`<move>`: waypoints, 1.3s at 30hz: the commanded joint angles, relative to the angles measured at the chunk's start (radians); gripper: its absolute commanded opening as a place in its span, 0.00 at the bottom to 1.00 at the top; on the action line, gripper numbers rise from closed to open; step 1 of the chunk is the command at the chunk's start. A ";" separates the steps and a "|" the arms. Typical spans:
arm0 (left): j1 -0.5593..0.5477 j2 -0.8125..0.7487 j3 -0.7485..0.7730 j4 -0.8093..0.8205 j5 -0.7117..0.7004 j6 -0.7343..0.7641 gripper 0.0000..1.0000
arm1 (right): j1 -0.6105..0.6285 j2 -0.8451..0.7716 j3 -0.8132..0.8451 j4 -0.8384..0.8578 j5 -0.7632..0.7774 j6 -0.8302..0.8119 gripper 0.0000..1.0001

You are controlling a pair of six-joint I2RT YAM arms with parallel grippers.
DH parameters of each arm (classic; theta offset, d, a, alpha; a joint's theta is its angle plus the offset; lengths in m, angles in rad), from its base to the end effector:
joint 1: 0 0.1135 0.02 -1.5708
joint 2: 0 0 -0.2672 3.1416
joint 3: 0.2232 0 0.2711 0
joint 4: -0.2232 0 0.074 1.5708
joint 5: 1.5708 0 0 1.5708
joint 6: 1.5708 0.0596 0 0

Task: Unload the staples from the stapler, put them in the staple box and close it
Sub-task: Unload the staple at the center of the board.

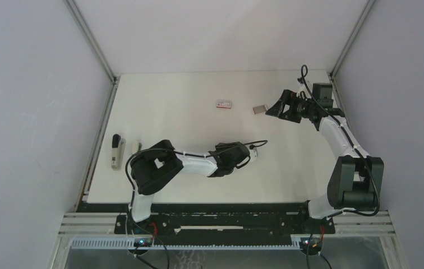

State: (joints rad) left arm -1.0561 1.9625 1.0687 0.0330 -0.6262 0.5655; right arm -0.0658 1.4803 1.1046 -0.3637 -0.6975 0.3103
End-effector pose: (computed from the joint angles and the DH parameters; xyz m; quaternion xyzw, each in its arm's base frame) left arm 0.2343 -0.3433 0.0992 0.5729 0.6922 0.1998 0.3909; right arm 0.3540 0.0150 0.2578 0.0252 0.8704 0.3566 0.3386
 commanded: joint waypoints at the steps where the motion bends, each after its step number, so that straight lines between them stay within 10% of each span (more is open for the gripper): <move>1: -0.009 0.034 0.054 -0.101 0.070 0.024 0.01 | -0.006 -0.031 0.038 0.015 -0.014 0.014 0.82; 10: 0.045 -0.109 -0.007 0.093 -0.016 -0.119 0.02 | -0.006 -0.027 0.038 0.016 -0.014 0.013 0.82; 17: 0.061 -0.150 -0.004 -0.086 0.291 -0.096 0.00 | -0.006 -0.021 0.038 0.015 -0.022 0.013 0.82; 23: 0.134 -0.197 0.013 0.004 0.144 -0.229 0.00 | -0.002 -0.009 0.038 0.009 0.002 0.010 0.82; 39: 0.231 -0.330 0.139 -0.174 0.378 -0.322 0.00 | 0.220 0.139 -0.003 0.133 -0.040 0.094 0.85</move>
State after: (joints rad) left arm -0.8207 1.7119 1.1419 -0.1452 -0.3347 0.2710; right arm 0.1143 1.6043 1.1042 -0.3462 -0.6880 0.3195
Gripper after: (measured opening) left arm 0.385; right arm 0.852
